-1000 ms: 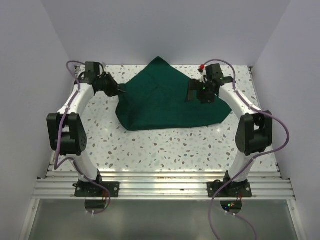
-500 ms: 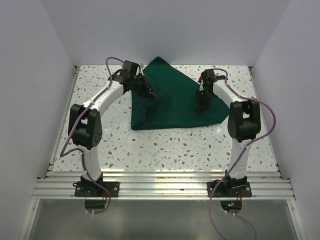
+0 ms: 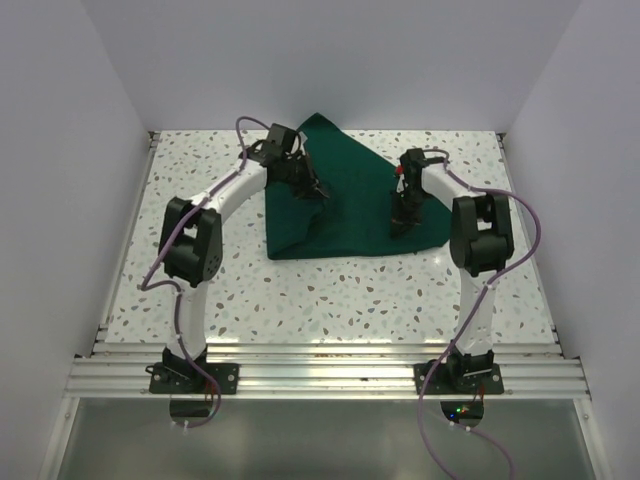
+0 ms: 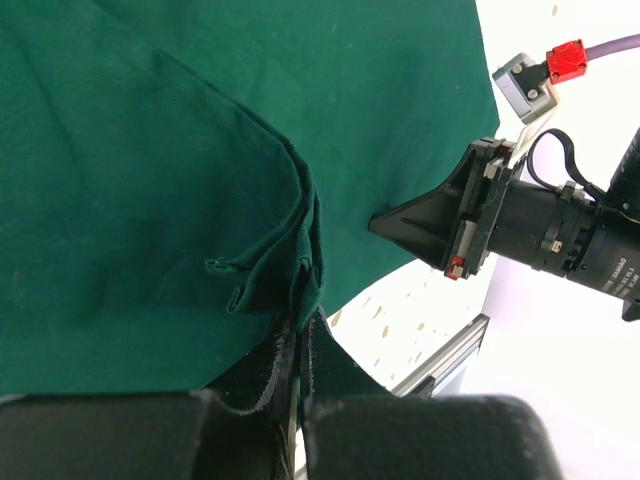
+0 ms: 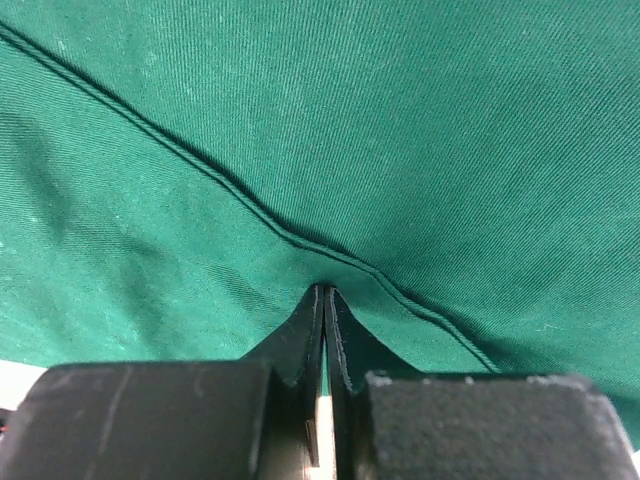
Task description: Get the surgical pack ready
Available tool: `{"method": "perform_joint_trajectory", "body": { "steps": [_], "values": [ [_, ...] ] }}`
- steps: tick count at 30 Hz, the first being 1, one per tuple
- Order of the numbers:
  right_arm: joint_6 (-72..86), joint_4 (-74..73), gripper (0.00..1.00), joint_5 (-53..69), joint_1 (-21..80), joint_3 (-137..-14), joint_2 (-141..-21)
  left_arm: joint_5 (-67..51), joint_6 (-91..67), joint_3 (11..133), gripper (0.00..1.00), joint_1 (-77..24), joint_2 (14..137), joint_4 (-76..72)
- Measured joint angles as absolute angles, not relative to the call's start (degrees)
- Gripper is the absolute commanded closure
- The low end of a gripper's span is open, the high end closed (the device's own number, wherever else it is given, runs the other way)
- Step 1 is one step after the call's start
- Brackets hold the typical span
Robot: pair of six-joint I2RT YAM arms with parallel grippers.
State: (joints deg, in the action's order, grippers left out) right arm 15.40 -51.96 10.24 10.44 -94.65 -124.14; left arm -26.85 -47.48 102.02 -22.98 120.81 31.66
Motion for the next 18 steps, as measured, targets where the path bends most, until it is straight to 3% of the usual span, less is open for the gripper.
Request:
{"method": "perform_joint_trajectory", "body": {
  "steps": [16, 18],
  "values": [
    [15.4, -55.2, 1.0, 11.8, 10.0, -98.1, -126.7, -27.4, -47.5, 107.3, 1.0, -26.1, 128.1, 32.5],
    [15.4, -55.5, 1.0, 11.9, 10.0, -98.3, -126.8, -27.7, -47.5, 107.5, 0.89, -26.2, 128.9, 32.5]
  ]
}}
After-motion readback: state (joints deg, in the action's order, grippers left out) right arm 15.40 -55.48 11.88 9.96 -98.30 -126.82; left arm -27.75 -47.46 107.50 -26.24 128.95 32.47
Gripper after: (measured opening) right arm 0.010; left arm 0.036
